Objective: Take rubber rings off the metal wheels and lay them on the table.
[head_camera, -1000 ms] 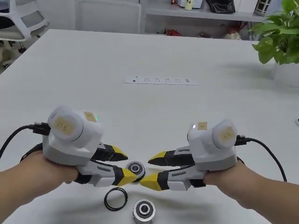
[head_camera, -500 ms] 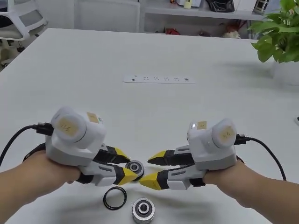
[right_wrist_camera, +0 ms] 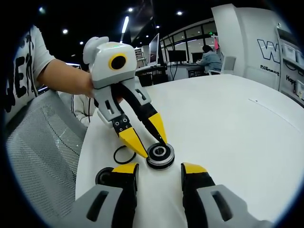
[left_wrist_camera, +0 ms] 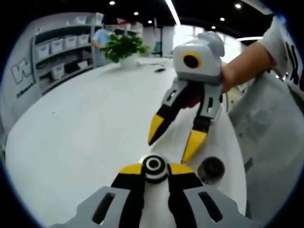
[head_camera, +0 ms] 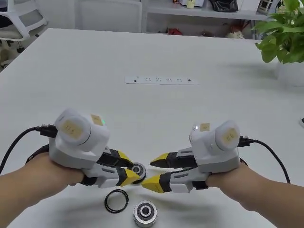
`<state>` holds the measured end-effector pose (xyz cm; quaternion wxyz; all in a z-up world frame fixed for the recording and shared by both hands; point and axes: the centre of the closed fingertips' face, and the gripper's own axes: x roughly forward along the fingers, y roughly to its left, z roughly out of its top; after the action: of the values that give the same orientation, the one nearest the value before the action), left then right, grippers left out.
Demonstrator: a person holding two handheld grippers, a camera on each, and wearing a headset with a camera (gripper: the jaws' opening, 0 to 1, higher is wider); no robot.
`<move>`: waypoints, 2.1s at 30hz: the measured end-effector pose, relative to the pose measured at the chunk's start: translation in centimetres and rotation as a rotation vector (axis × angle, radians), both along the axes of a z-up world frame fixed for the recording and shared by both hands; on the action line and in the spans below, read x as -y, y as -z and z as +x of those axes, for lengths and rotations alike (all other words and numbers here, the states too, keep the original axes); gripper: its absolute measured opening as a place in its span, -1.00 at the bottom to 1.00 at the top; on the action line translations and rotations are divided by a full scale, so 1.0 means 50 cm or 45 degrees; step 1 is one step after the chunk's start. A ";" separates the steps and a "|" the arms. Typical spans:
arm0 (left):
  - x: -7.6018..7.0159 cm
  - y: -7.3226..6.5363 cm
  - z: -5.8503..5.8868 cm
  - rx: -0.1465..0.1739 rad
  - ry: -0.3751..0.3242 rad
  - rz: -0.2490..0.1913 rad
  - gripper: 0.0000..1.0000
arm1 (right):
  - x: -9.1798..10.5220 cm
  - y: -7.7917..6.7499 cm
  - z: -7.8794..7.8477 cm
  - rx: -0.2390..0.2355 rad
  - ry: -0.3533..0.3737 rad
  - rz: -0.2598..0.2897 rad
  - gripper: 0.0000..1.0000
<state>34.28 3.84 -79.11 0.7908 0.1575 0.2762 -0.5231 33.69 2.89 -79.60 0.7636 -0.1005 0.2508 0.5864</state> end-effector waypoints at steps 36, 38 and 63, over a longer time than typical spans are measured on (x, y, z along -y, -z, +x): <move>0.006 0.001 0.006 0.069 -0.038 0.024 -0.72 | -0.009 0.001 -0.001 -0.004 0.009 0.003 -0.39; 0.007 0.001 0.005 0.070 -0.044 0.024 -0.72 | -0.010 0.002 -0.002 -0.008 0.010 0.005 -0.40; 0.011 0.003 0.007 0.078 -0.066 0.017 -0.73 | -0.017 0.022 0.002 -0.038 0.047 0.005 -0.49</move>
<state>34.65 3.27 -79.26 0.8112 0.1714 0.2593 -0.4954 33.80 3.74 -80.70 0.7707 -0.0858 0.2627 0.5742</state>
